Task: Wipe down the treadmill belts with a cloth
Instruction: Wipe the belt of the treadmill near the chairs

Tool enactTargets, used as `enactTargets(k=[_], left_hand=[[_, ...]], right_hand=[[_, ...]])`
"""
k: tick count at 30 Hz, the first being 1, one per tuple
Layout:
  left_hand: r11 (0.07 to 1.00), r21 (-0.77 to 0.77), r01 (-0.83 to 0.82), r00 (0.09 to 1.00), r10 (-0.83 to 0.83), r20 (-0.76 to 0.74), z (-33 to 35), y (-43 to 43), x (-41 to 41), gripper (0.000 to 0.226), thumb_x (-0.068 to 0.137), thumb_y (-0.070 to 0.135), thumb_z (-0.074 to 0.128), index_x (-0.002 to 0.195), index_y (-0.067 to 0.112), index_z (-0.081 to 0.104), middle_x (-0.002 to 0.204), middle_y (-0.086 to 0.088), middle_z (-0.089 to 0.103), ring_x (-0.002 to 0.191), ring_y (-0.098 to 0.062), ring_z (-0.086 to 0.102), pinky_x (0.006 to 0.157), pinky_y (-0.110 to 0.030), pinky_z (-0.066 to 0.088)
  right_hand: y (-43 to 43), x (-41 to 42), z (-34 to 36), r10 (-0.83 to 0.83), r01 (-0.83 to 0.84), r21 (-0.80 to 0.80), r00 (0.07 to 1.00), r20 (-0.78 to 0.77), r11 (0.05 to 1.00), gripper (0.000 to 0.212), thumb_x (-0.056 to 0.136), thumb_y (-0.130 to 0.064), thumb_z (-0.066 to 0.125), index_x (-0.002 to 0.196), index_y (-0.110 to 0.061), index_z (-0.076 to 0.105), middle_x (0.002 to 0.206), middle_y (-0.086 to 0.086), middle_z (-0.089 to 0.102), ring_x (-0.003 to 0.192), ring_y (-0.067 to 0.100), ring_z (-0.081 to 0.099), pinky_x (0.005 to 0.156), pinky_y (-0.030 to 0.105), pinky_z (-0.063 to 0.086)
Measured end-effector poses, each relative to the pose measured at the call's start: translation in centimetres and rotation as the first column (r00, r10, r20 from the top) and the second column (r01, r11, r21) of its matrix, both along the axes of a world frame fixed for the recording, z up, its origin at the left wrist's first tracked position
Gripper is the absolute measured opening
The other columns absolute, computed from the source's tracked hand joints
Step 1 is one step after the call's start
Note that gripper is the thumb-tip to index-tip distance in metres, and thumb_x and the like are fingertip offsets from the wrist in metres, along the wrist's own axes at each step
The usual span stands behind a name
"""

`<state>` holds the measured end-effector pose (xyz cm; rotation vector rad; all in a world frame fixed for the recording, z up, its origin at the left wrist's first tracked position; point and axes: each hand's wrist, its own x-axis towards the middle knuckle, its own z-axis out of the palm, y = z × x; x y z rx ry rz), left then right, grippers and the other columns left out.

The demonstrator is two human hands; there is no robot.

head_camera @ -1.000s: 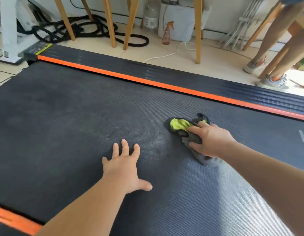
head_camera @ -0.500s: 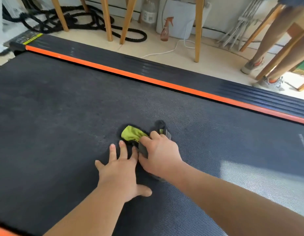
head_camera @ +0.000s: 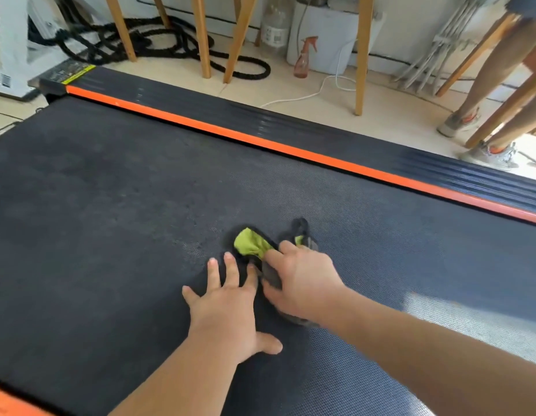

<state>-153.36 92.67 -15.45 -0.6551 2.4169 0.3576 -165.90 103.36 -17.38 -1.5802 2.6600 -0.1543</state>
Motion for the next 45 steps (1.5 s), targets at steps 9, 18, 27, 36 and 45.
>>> enactTargets(k=[9,18,27,36,45], left_hand=[[1.000,0.006,-0.009,1.000,0.009,-0.024,-0.2,0.0,0.3,0.142,0.064,0.084,0.072,0.159,0.034,-0.021,0.165,-0.007,-0.035,0.152,-0.037,-0.029,0.118,-0.076,0.010],[1.000,0.004,-0.004,1.000,0.004,-0.023,-0.1,0.1,0.3,0.135,0.063,0.085,0.070,0.162,0.036,-0.007,0.166,-0.004,-0.033,0.153,-0.036,-0.029,0.118,-0.074,0.012],[1.000,0.004,-0.018,0.999,0.018,-0.032,-0.3,0.1,0.4,0.142,0.063,0.084,0.072,0.159,0.036,-0.020,0.165,-0.005,-0.035,0.153,-0.036,-0.029,0.118,-0.074,0.010],[1.000,-0.010,-0.015,0.999,0.015,-0.031,-0.6,0.1,0.4,0.142,0.061,0.086,0.069,0.158,0.038,-0.022,0.164,-0.003,-0.038,0.153,-0.034,-0.030,0.119,-0.073,0.010],[1.000,-0.016,-0.020,0.999,0.020,-0.030,-0.4,0.2,0.4,0.141,0.060,0.089,0.068,0.159,0.038,-0.020,0.164,-0.002,-0.037,0.153,-0.033,-0.030,0.119,-0.072,0.012]], right_hand=[[0.5,-9.3,1.0,-0.585,0.584,0.068,0.811,-0.011,0.809,0.042,0.097,-0.055,0.047,0.123,-0.022,0.055,0.118,0.009,0.055,0.109,0.036,0.059,0.071,0.038,0.041],[4.4,-3.2,0.3,0.149,-0.149,0.031,0.989,0.000,0.988,0.038,0.085,-0.065,0.049,0.109,-0.037,0.059,0.097,-0.009,0.051,0.088,0.024,0.062,0.053,0.033,0.048],[1.3,-5.3,0.1,-0.574,0.575,0.012,0.818,-0.029,0.818,0.040,0.092,-0.055,0.051,0.117,-0.025,0.058,0.116,0.008,0.056,0.107,0.036,0.059,0.076,0.041,0.048],[7.6,-10.4,1.2,-0.358,0.360,0.117,0.933,-0.041,0.926,0.044,0.087,-0.071,0.047,0.121,-0.045,0.055,0.110,-0.010,0.054,0.107,0.024,0.062,0.072,0.035,0.050],[1.4,-2.6,0.4,-0.487,0.487,-0.002,0.873,0.016,0.873,0.037,0.089,-0.054,0.053,0.111,-0.027,0.061,0.112,0.006,0.058,0.101,0.034,0.062,0.072,0.038,0.049]])
